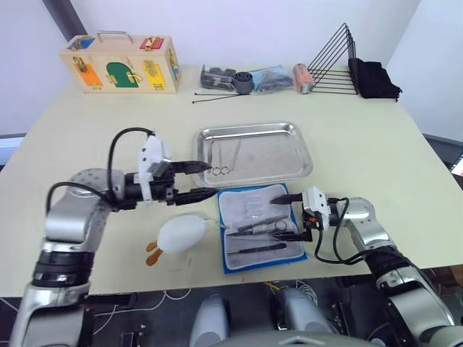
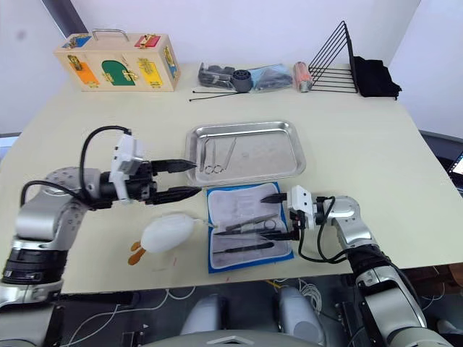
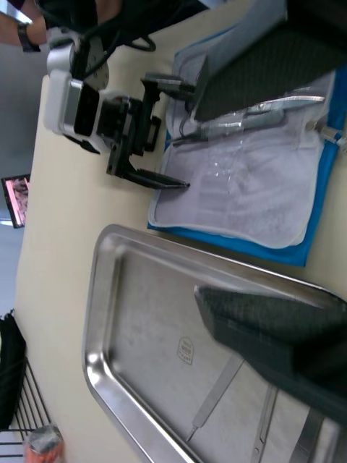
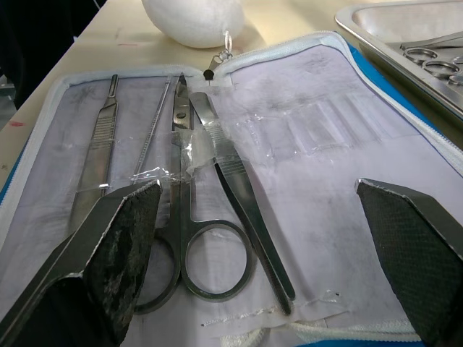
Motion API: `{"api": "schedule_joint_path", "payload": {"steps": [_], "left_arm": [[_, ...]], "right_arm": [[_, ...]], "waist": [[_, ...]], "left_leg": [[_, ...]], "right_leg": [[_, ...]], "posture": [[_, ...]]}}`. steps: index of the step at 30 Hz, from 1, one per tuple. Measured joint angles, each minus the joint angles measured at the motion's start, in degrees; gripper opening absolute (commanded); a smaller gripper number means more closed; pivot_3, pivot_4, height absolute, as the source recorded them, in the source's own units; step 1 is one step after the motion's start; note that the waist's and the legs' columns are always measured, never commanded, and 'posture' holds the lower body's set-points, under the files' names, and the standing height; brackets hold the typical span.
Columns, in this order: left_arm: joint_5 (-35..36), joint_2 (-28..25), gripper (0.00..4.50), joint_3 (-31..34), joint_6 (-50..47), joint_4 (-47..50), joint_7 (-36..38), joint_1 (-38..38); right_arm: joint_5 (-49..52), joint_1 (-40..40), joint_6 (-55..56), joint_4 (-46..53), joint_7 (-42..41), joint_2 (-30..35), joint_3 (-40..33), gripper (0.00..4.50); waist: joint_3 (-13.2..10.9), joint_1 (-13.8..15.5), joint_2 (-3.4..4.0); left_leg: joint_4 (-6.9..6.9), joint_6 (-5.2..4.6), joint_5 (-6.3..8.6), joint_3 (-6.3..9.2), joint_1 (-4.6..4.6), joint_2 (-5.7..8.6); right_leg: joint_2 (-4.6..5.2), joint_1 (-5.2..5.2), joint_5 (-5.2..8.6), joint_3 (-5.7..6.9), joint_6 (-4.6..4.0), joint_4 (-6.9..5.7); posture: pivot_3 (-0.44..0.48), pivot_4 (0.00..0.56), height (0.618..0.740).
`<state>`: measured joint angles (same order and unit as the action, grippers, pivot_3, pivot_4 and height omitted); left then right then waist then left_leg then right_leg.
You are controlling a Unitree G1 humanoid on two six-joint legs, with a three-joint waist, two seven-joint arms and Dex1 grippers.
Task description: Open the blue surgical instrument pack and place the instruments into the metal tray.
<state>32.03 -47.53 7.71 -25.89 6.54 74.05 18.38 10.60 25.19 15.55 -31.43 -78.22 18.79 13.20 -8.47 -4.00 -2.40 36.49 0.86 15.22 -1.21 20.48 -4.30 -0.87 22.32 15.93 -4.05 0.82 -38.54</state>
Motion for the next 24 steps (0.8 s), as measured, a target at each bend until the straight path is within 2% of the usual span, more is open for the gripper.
{"api": "schedule_joint_path", "payload": {"steps": [8,10,17,24], "left_arm": [[3.67,-6.51,4.43,5.12,1.93,3.42,8.98,-7.56],[3.72,-10.05,4.43,6.94,4.2,3.44,13.46,-10.32],[6.52,-15.57,4.43,7.82,9.41,3.66,15.16,-14.19],[7.01,-16.22,4.43,4.94,11.42,4.15,15.24,-13.23]], "right_arm": [[0.08,-0.04,-0.12,0.29,-0.11,0.0,-0.07,4.5],[0.1,-0.26,-0.32,0.65,-0.16,0.2,-0.09,4.5],[0.16,-0.85,-0.48,1.58,-0.24,0.43,-0.1,4.5],[0.18,-0.96,-0.55,1.81,-0.18,0.46,-0.11,4.5]], "waist": [[-0.02,-0.01,-0.06],[-0.03,0.11,-0.06],[-0.02,0.28,-0.08],[-0.03,0.29,-0.08]], "left_leg": [[0.0,-0.01,0.0,-0.03,0.17,-0.03],[-0.02,-0.01,0.0,-0.03,0.19,-0.03],[-0.07,-0.01,0.0,-0.04,0.22,-0.07],[-0.09,-0.01,0.01,-0.07,0.22,-0.04]], "right_leg": [[0.03,0.25,0.1,-0.02,-0.23,-0.01],[0.08,0.25,0.18,0.0,-0.36,-0.02],[0.43,0.29,0.23,0.08,-0.45,-0.01],[0.37,0.28,0.24,0.08,-0.46,-0.01]], "posture": [[0.0,0.15,0.74],[0.0,0.15,0.74],[0.0,0.15,0.74],[0.0,0.15,0.74]]}}
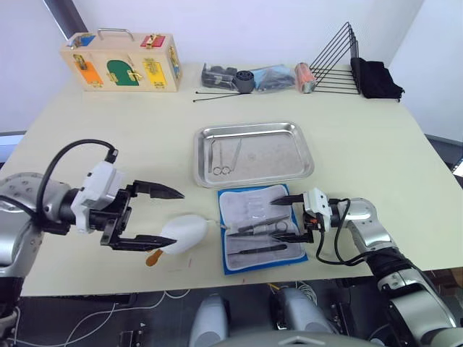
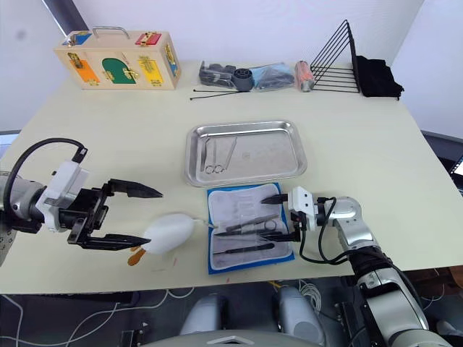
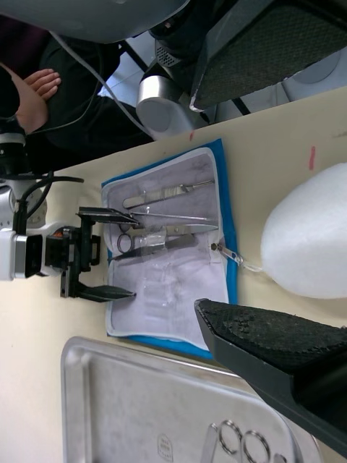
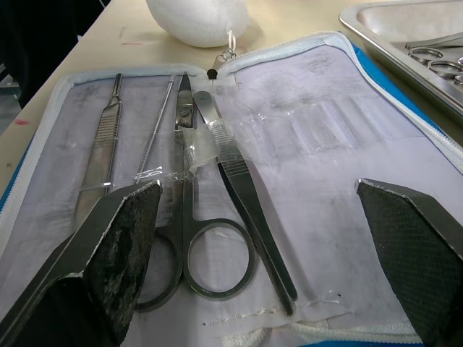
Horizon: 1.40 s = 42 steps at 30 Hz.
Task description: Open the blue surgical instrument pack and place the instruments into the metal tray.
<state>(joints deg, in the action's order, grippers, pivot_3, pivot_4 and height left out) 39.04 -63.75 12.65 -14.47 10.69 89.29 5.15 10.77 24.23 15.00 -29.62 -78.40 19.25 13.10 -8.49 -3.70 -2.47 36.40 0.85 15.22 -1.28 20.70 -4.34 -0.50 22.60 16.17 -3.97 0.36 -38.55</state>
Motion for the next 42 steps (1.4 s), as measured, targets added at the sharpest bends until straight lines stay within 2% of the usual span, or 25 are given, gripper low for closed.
{"api": "schedule_joint_path", "payload": {"steps": [2,7,13,20,33,42], "left_arm": [[-1.23,0.24,4.43,-1.59,0.33,0.66,-0.06,0.42],[-4.82,2.7,4.43,-5.08,1.05,3.05,-2.43,2.04],[-11.03,10.56,4.43,-13.47,-3.5,7.41,-14.79,5.24],[-18.47,16.19,4.43,-22.15,-6.15,6.74,-21.07,12.4],[-28.11,22.31,4.43,-30.66,-2.63,-4.9,-22.01,18.26],[-31.17,24.49,4.43,-31.49,0.06,-9.02,-21.9,18.99]], "right_arm": [[0.0,0.0,-0.01,0.01,0.0,0.01,0.0,4.5],[0.02,-0.03,-0.06,0.04,0.01,0.09,-0.01,4.5],[0.08,-0.14,-0.13,0.12,0.09,0.17,-0.06,4.5],[0.1,-0.27,-0.53,0.38,0.2,0.27,-0.14,4.5],[0.1,-0.25,-0.68,0.49,0.28,0.36,-0.17,4.5],[0.09,-0.24,-0.71,0.51,0.4,0.41,-0.17,4.5]], "waist": [[0.0,0.01,0.0],[0.0,0.12,0.0],[0.03,0.34,-0.04],[0.04,0.54,-0.05],[0.14,0.66,-0.2],[0.24,0.77,-0.34]], "left_leg": [[0.0,0.0,0.0,-0.01,0.0,0.01],[0.0,0.0,0.0,-0.01,-0.01,0.0],[0.01,0.0,0.0,0.04,-0.01,-0.01],[0.02,-0.01,-0.01,0.02,-0.03,0.0],[0.07,-0.01,-0.01,0.01,-0.05,0.01],[0.11,-0.01,-0.01,0.02,-0.06,0.01]], "right_leg": [[-0.3,0.0,0.0,-0.03,0.0,0.0],[-0.32,-0.01,-0.01,-0.09,-0.01,-0.01],[-0.39,-0.03,-0.12,-0.09,0.16,-0.03],[-0.45,-0.05,-0.14,-0.09,0.19,-0.07],[-0.47,-0.05,-0.15,-0.02,0.19,-0.18],[-0.46,-0.05,-0.15,-0.03,0.19,-0.26]], "posture": [[0.0,0.15,0.74],[0.0,0.15,0.74],[0.0,0.15,0.74],[0.0,0.15,0.74],[0.0,0.15,0.74],[0.0,0.15,0.74]]}}
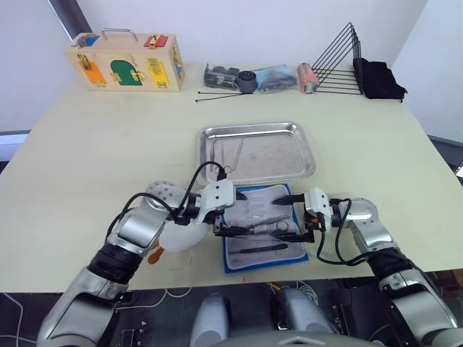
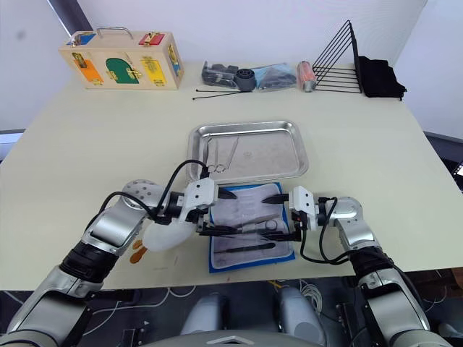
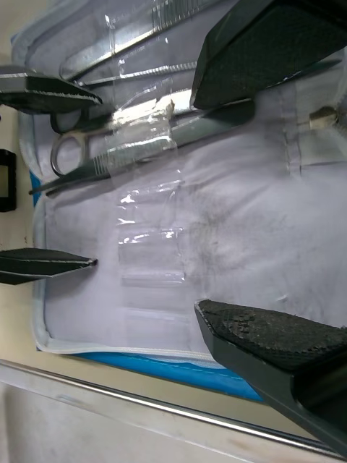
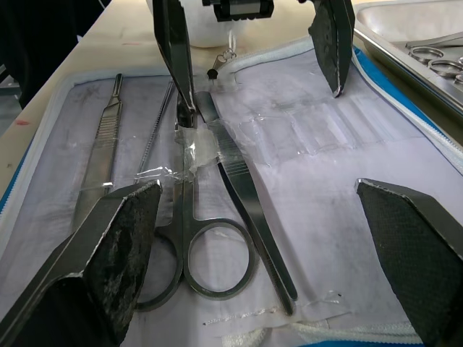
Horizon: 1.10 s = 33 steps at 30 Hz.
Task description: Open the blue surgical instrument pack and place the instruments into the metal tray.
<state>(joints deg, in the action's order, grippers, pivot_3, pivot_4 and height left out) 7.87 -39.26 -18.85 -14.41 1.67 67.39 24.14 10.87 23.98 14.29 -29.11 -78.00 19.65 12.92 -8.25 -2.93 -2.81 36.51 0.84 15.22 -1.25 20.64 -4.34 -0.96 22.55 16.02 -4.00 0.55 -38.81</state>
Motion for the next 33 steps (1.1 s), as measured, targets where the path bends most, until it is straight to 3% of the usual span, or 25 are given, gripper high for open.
{"api": "schedule_joint_path", "payload": {"steps": [12,33], "left_arm": [[-2.3,2.41,4.43,-1.01,3.26,-4.17,0.99,2.42],[-1.59,1.16,4.43,-1.09,3.44,-4.66,3.06,2.16]], "right_arm": [[0.0,-0.03,-0.27,-0.01,-0.01,0.32,-0.03,4.5],[0.0,-0.18,-0.31,0.17,0.21,0.23,-0.02,4.5]], "waist": [[0.09,0.42,0.07],[0.12,0.37,0.09]], "left_leg": [[0.05,0.0,0.0,-0.02,-0.03,0.0],[0.05,0.0,0.0,-0.02,-0.04,0.0]], "right_leg": [[-0.01,-0.02,0.0,0.03,0.01,-0.05],[-0.03,-0.02,0.0,0.02,0.0,-0.05]], "posture": [[0.0,0.15,0.74],[0.0,0.15,0.74]]}}
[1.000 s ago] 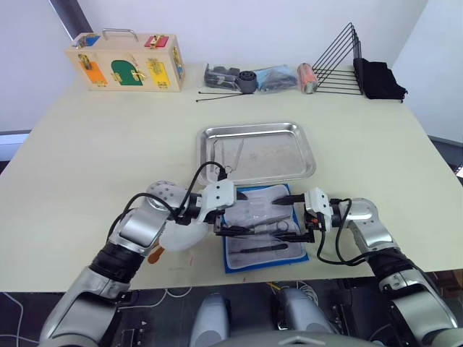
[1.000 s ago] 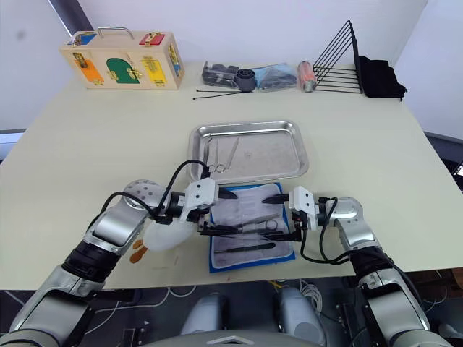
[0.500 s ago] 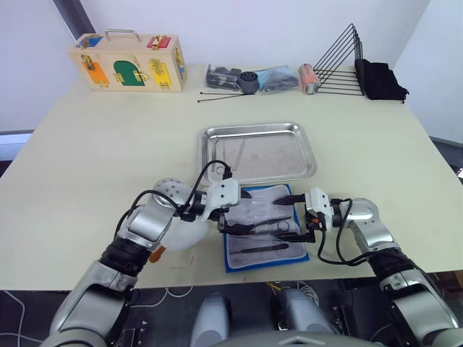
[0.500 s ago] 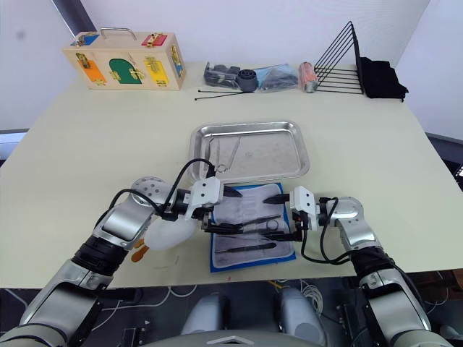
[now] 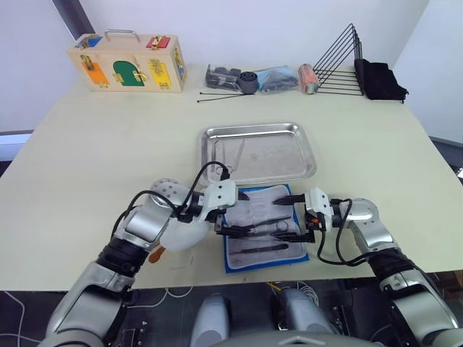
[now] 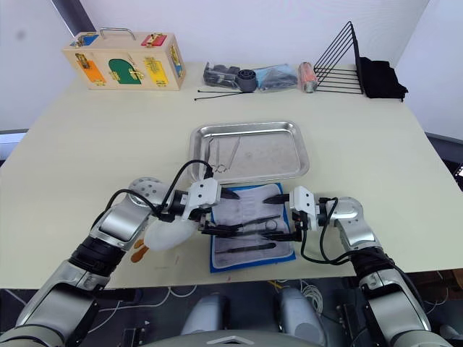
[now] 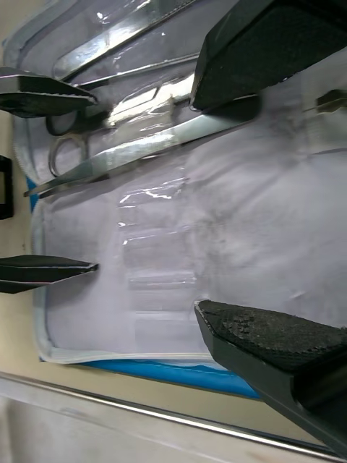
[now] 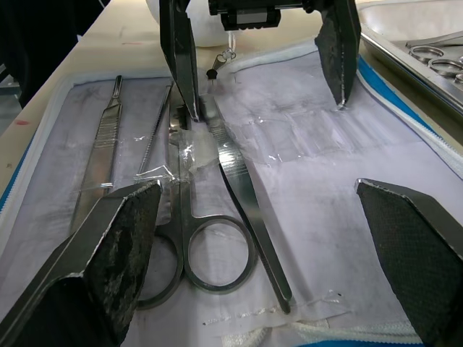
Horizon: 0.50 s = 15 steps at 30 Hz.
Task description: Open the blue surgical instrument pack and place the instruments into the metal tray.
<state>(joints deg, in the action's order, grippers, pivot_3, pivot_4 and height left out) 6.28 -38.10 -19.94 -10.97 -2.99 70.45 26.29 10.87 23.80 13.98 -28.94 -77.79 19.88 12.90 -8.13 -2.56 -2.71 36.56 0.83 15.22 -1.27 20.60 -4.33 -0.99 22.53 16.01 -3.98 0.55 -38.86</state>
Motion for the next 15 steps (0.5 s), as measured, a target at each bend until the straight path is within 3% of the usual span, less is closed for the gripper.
{"api": "schedule_joint_path", "payload": {"steps": [10,14,15], "left_arm": [[0.23,0.01,4.43,0.48,-1.87,0.62,-0.37,-0.58],[0.65,0.0,3.3,0.61,-2.94,0.97,-0.15,-1.13],[1.11,-0.04,2.7,0.69,-3.77,1.59,0.28,-1.5]], "right_arm": [[0.0,-0.02,-0.01,0.0,0.13,-0.03,0.0,4.5],[0.0,-0.02,0.0,0.01,0.15,-0.02,0.0,4.5],[0.0,-0.04,-0.01,0.01,0.19,-0.01,0.0,4.5]], "waist": [[0.01,-0.01,0.01],[0.01,0.0,0.01],[0.01,0.02,0.01]], "left_leg": [[0.0,0.0,0.0,0.0,-0.01,0.0],[0.0,0.0,0.0,0.0,-0.01,0.0],[0.0,0.0,0.0,0.01,-0.01,0.0]], "right_leg": [[0.0,0.0,0.0,-0.01,0.0,-0.01],[0.0,0.0,0.0,0.0,0.0,-0.01],[0.0,0.0,0.0,0.0,0.0,-0.01]], "posture": [[0.0,0.15,0.74],[0.0,0.15,0.74],[0.0,0.15,0.74]]}}
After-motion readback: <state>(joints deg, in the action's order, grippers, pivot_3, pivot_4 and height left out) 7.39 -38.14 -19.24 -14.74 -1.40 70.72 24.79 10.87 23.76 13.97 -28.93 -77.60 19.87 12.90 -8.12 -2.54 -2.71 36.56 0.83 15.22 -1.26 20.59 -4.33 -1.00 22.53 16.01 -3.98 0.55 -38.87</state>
